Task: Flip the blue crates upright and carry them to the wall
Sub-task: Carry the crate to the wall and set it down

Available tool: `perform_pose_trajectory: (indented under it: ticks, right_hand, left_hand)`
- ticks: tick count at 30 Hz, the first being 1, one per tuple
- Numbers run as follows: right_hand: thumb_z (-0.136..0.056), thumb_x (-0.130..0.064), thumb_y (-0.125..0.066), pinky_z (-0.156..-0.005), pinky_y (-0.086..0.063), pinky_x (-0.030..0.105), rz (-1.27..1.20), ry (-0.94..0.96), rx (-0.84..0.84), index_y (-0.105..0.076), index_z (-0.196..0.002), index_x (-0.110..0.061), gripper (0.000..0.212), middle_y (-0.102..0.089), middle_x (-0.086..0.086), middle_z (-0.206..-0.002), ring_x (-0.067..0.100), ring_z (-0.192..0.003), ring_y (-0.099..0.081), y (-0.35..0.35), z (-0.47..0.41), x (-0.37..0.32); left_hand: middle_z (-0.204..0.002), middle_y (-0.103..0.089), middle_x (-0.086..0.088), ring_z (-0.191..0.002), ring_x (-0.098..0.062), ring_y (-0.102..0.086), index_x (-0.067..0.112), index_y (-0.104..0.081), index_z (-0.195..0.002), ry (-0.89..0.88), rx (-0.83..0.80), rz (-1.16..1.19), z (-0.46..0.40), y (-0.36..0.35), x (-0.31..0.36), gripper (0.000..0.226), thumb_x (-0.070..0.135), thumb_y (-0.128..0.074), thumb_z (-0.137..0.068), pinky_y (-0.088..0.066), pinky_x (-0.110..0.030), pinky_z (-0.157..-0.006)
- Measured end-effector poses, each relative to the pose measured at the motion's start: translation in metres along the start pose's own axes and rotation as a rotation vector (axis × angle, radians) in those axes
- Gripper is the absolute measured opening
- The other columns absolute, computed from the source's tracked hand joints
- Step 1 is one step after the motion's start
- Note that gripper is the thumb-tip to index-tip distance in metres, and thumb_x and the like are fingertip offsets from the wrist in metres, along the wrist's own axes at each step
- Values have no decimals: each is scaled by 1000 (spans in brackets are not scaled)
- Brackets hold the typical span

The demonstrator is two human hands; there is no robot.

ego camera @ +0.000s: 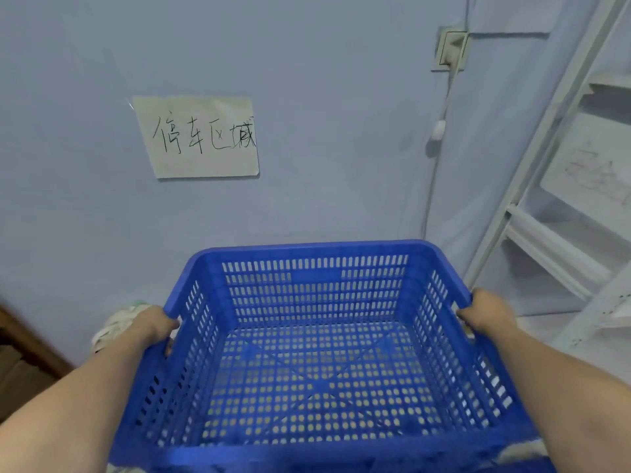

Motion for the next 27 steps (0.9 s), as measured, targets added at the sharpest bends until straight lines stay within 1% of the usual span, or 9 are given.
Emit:
perform_pose_trajectory:
  ticks: [2, 5, 8, 13, 16, 19, 21, 24, 27]
  right_hand:
    - [-79, -22, -63, -75, -52, 34, -4, -50, -69, -54, -91, -9, 20, -65, 12, -89, 29, -82, -62, -14, -22, -6]
    - [-81, -20, -61, -72, -50, 33, -23, -106, -156, -62, -102, -2, 27, -68, 18, -98, 28, -79, -61, -41, -54, -14]
    - [-83, -18, -64, -70, -44, 31, -38, -138, -247, -60, -103, 3, 30, -65, 24, -112, 31, -85, -60, -76, -84, -23]
    - [-83, -19, -65, -80, -50, 37, -136, -215, -367, -60, -102, 7, 33, -65, 24, -108, 37, -96, -63, -142, -138, -33]
    - [-83, -20, -65, -94, -49, 44, -187, -295, -402, -56, -117, 9, 45, -60, 26, -121, 41, -107, -59, -179, -156, -43]
    - [-87, -5, -59, -83, -48, 43, -233, -385, -421, -54, -112, 13, 32, -57, 31, -115, 36, -94, -56, -208, -160, -57]
    - [-90, -6, -55, -70, -49, 41, -232, -432, -457, -51, -118, 15, 35, -55, 28, -107, 33, -87, -52, -237, -168, -58]
    - [-89, -10, -53, -84, -53, 50, -235, -512, -512, -50, -120, 14, 40, -59, 27, -110, 40, -94, -60, -294, -185, -46]
    - [-85, -10, -55, -93, -49, 57, -236, -591, -509, -50, -111, 11, 33, -59, 27, -112, 43, -101, -60, -368, -208, -11]
  left_hand:
    - [-67, -69, -18, -78, -36, -68, 1, -61, -64, 5, -42, -22, -21, -10, 10, 28, 10, -55, -90, -51, -33, -67]
    - [-104, -68, -15, -97, -30, -64, 1, -65, -95, 35, -64, -147, -47, -29, 23, 18, 16, -55, -90, -46, -28, -75]
    - [-116, -66, -22, -105, -34, -62, -9, -65, -107, 78, -132, -150, -88, -61, 17, 30, 13, -58, -88, -49, -34, -86]
    - [-109, -67, -28, -100, -39, -64, -12, -63, -108, 191, -170, -145, -149, -114, -5, 35, 17, -54, -92, -52, -39, -83]
    - [-107, -64, -28, -102, -40, -61, -13, -61, -109, 285, -207, -151, -171, -142, -21, 36, 18, -51, -96, -47, -39, -77]
    - [-117, -59, -29, -109, -41, -57, -13, -54, -119, 391, -249, -114, -193, -166, -36, 37, 17, -48, -98, -44, -41, -83]
    - [-121, -58, -31, -110, -42, -57, -13, -52, -123, 448, -256, -74, -218, -186, -58, 42, 19, -51, -96, -46, -42, -88]
    - [-108, -62, -30, -96, -44, -61, -12, -57, -116, 537, -241, 42, -260, -224, -99, 43, 21, -60, -89, -53, -46, -85]
    - [-88, -55, -24, -74, -36, -53, -12, -53, -106, 579, -223, 222, -278, -252, -110, 26, 9, -56, -92, -53, -35, -66]
Point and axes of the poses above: each hand's wrist, its own z-axis away from the middle knuckle, its own y-axis out of the back of the hand, x = y × z, the point moved 2 cm from there along -z, towards the middle knuckle
